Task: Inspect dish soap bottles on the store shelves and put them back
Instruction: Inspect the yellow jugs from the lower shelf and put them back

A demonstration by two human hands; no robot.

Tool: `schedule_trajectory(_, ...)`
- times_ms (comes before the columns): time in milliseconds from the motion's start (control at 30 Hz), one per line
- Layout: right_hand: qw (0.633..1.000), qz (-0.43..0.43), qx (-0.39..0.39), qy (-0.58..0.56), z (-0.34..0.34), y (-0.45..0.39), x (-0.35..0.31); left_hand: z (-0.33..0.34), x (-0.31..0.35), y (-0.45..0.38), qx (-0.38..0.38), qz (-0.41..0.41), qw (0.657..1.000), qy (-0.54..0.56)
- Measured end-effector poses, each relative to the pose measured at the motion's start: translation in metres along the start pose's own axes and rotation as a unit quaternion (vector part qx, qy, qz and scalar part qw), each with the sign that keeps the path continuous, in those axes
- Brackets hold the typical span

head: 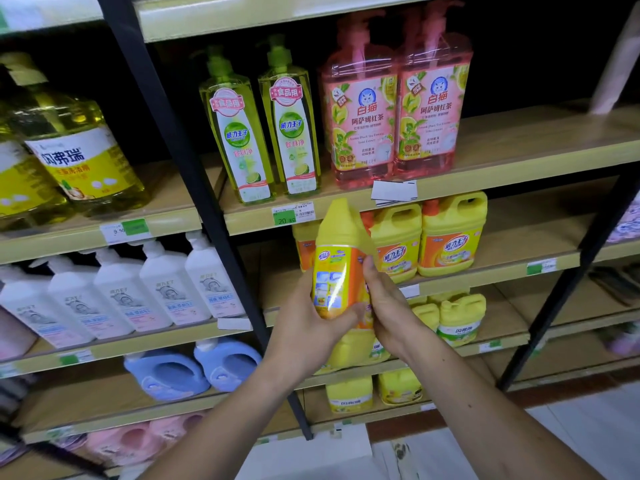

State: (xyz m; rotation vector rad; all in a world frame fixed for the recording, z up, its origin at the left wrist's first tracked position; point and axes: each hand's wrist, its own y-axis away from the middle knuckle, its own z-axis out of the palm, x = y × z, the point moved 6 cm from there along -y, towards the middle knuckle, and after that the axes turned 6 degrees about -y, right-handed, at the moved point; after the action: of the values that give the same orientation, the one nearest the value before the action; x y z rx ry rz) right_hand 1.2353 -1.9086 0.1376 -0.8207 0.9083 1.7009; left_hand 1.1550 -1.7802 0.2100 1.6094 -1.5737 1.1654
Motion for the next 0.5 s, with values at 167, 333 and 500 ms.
schedule_trajectory(167,0.997,-0.013,-0.070,0.018,-0.001,0.000,-0.012,-0.013,-0.029,-0.009,-0.034,-0.003,0.998,0.058)
schedule_trajectory(333,0.992,-0.055,-0.093,0.063,0.002,0.002,-0.016,-0.020,-0.042,-0.026,-0.063,-0.030,0.995,0.078)
schedule_trajectory(500,0.987,-0.095,-0.078,0.106,0.006,0.006,-0.017,-0.022,-0.057,-0.033,-0.038,-0.062,0.989,0.126)
